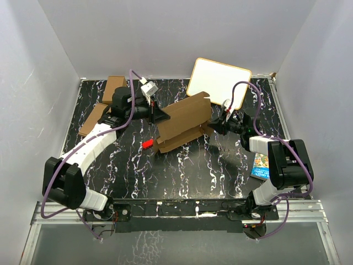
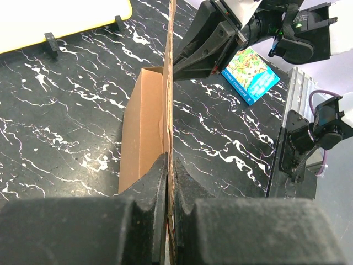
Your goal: Fold the paper box
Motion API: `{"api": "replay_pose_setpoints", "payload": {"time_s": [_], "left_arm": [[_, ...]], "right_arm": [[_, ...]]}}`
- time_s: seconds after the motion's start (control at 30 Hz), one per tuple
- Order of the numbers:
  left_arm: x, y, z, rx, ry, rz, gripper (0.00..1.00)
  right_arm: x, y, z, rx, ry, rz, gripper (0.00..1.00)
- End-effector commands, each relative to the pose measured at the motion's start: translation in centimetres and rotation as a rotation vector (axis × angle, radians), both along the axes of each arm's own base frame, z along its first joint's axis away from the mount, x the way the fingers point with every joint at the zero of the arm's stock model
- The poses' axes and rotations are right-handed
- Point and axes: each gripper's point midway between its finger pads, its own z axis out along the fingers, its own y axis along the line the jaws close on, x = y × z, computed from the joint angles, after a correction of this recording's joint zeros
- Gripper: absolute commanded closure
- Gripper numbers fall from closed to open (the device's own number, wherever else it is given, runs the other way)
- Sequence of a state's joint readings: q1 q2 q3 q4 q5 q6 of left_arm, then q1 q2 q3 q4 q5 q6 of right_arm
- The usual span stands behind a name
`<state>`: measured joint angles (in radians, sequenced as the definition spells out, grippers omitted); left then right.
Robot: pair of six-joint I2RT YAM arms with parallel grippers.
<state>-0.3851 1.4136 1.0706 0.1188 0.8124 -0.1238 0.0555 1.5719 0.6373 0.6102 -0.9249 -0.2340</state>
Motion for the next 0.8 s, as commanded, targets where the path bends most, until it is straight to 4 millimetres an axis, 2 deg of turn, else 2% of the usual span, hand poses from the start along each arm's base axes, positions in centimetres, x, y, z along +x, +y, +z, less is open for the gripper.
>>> {"api": "replay_pose_setpoints", "payload": {"time_s": [0.0,0.23,0.47,0.6,0.77], "left_arm": [[-1.1,0.3,0.6,-0.001,-0.022,-0.024,1.00],[-1.2,0.3,0.3,0.002,-0.018,-0.029,1.00],[-1.3,0.4,0.4,0.010,-0.020,-0.034,1.00],[-1.3,0.4,0.4,0.014,-0.022,-0.036,1.00],[-1.4,0.4,0.3,0.016,-0.023,-0.038,1.00]], "right_arm": [[-1.5,1.1,1.8,0.014,-0.084,0.108,0.84],[-0.8,0.6,1.9,-0.008,-0.069,0.103,0.81],[-0.8,0.0,3.1,-0.012,-0.082,0.143,0.68],[-1.4,0.0,4.1,-0.025,-0.091,0.206,0.56],[-2.1,-2.0,6.3,-0.039,-0.135,0.276,0.36]]}}
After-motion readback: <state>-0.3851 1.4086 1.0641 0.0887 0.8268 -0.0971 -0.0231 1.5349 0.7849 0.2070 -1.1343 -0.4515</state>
